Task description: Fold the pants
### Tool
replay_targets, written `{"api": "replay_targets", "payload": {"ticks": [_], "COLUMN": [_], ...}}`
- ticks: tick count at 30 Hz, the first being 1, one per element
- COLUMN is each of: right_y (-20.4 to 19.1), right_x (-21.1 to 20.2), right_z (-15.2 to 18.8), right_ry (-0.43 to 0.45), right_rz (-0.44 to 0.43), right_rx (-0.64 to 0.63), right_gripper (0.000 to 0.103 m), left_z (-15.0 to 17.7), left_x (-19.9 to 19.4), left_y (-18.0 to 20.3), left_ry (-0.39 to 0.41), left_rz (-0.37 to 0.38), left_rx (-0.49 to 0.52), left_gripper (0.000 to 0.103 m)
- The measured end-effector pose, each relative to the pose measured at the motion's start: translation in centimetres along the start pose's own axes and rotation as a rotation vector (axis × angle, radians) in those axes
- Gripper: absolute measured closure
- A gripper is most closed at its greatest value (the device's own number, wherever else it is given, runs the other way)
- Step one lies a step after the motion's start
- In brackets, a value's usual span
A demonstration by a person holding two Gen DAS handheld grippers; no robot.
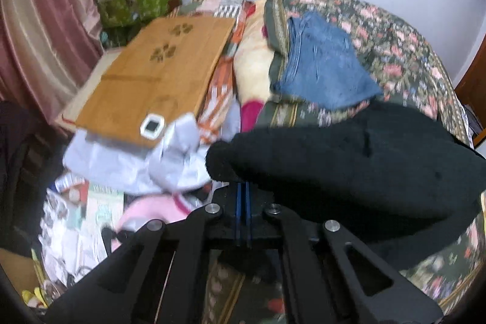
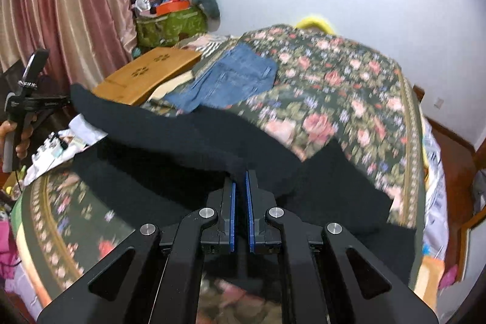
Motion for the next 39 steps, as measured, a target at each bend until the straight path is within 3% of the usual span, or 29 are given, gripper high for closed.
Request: {"api": "replay_targets", "payload": {"ticks": [8, 11, 15, 18, 21, 22, 26, 31, 33, 39], "right_y": [-1.5, -1.4, -1.3, -1.0, 0.1, 0.5, 3.0, 6.4, 7.8, 11.7], "right_x": [0.9, 0.5, -0.4, -1.7, -3.1, -3.4, -4.1, -3.2, -2.4, 1.8], "right_z": [4.4, 4.5, 4.3, 4.0, 3.2, 2.9, 1.4, -0.2, -0.6, -1.3], "right_ry": [-0.088, -0.083, -0.090, -0.081, -0.050, -0.040, 0.001, 0.015, 0.013, -0.033], "right_rz": [-0.025, -0.030, -0.037, -0.035, -0.021, -0.021, 0.006, 0.072, 0.085, 0.088], "right_rx": [0.037, 0.041, 0.034, 0.023, 0.041, 0.053, 0.113, 0.170, 0.189, 0.243], "right_gripper": [0.097, 0.094, 0.093, 0.088, 0.079, 0.073, 0.053, 0.036, 0.030, 0.030], "left_z": [5.9, 6.8, 5.9, 4.2, 2.3, 1.8, -0.9, -3.8, -4.8, -7.1], "left_x": [2.6, 2.3, 0.3, -1.3, -2.7, -3.0, -4.3, -4.2, -3.4, 0.4], "left_y": [-1.2, -1.9, -2.8, -2.7, -1.8, -1.4, 1.8, 5.9, 7.6, 12.0], "left_ry": [-0.141, -0.150, -0.097, -0.053, 0.002, 0.017, 0.083, 0.117, 0.121, 0.063], "left_rz": [-0.027, -0.044, -0.046, -0.037, -0.026, -0.025, 0.003, 0.032, 0.040, 0.078], "left_rx": [0.013, 0.007, -0.020, -0.031, -0.023, -0.017, 0.037, 0.094, 0.117, 0.166], "left_gripper": [0.102, 0.101, 0.098, 0.087, 0.064, 0.055, 0.039, 0.008, 0.006, 0.006]}}
Point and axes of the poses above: each gripper's, at about its wrist camera, not at the fingertips, and x roughly the way its jaws point, y to its right, z to its underside, the point moved 4 cm from there along x, roughly the way its jaws point, and after that the axes turned 1 degree about y, right-handed, at the moved point
